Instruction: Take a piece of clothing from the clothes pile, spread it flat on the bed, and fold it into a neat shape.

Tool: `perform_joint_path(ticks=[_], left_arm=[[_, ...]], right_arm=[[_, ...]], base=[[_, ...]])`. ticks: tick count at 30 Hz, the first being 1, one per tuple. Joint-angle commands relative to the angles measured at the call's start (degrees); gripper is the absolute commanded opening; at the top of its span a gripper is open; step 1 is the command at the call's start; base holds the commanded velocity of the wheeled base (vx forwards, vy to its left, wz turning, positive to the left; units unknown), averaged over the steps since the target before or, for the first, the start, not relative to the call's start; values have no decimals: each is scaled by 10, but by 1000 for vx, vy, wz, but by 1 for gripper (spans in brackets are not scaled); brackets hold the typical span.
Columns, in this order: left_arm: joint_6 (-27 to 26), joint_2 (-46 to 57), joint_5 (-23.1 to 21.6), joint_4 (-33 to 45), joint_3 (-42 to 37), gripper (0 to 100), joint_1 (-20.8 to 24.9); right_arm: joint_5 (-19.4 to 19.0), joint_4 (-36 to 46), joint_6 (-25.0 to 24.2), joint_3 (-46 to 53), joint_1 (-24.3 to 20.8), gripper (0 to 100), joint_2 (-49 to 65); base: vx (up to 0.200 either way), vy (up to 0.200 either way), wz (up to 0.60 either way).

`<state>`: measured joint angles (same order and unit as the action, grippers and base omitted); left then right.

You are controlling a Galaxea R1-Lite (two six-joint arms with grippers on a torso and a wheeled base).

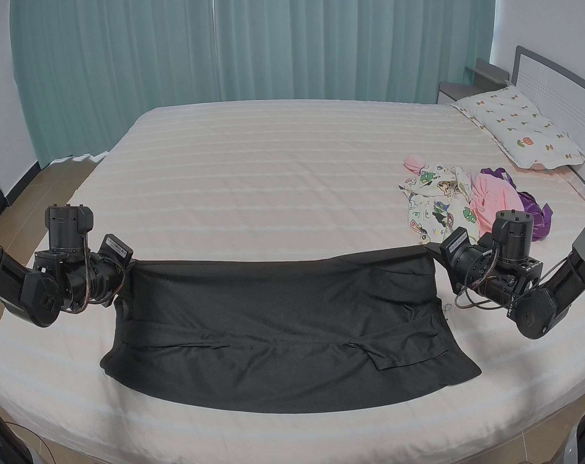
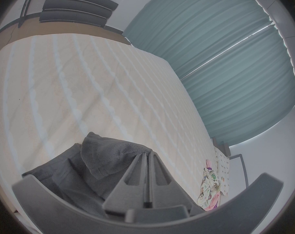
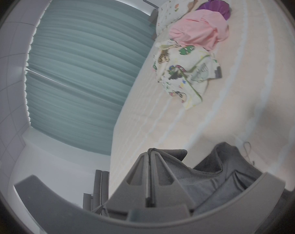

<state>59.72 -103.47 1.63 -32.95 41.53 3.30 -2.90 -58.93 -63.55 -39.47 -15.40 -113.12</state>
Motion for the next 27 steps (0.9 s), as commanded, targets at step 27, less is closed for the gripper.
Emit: perform_joint_path(ticks=[27], left_arm=[[-119, -52, -1, -59, -147, 0, 5]], right_arm=[[-33, -78, 97, 182, -15, 0, -31]], base=[[0, 0, 0]])
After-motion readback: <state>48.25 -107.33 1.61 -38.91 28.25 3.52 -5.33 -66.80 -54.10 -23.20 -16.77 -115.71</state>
